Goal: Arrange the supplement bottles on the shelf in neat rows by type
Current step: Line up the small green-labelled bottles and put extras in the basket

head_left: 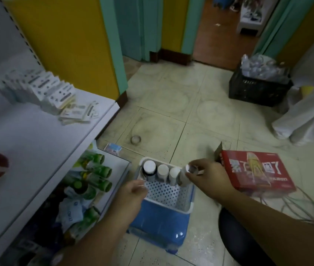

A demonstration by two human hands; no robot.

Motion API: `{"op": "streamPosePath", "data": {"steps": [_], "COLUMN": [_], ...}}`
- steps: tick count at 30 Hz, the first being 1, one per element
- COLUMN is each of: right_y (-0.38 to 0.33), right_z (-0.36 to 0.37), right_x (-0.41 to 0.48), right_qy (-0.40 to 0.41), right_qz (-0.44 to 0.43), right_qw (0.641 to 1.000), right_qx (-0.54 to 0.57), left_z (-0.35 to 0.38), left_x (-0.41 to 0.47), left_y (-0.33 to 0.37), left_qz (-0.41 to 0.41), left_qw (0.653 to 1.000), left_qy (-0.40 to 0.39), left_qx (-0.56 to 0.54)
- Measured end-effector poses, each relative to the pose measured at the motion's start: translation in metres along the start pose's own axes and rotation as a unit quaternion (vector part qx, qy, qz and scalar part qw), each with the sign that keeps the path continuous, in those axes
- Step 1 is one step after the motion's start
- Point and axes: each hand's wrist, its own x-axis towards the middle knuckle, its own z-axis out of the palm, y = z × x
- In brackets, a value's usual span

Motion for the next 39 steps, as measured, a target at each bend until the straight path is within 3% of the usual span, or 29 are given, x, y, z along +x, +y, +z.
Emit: {"op": "streamPosePath", "data": {"steps": [3, 7, 12, 18, 22, 29, 39], "right_y": [0.051, 0.086, 0.117, 0.103, 0.042, -0.130, -0.346], "right_z": [0.032, 0.079, 0.121, 0.102, 0.059, -0.026, -0.065], "right_x": [0.011, 0.038, 0.053, 0.046, 0.038, 0.007, -0.079], "right_qy": [0.035, 0.008, -0.023, -0.135, -0.176, -0.136, -0.098], "right_qz": [0.049, 0.066, 0.021, -0.039, -0.085, -0.278, -0.541], "right_qw": [0.998, 0.997, 0.985, 0.950, 0.933, 0.914, 0.802], "right_qx": [0.000, -0.037, -0.170, -0.281, -0.301, -0.262, -0.234], "left_z": [0.018, 0.043, 0.056, 0.029, 0.001, -0.084, -0.228], "left_x": [0.025, 0.061, 0.076, 0.057, 0.018, -0.087, -0.272], "left_y": [-0.007, -0.011, -0.034, -0.024, 0.042, 0.173, 0.191], "left_qz": [0.046, 0.061, 0.065, 0.108, 0.167, 0.229, 0.154], "left_qw": [0.992, 0.987, 0.982, 0.961, 0.926, 0.872, 0.821], "left_qy": [-0.014, -0.041, -0.054, -0.009, -0.001, 0.096, 0.272], "left_qx": [0.114, 0.143, 0.169, 0.256, 0.339, 0.422, 0.479]}}
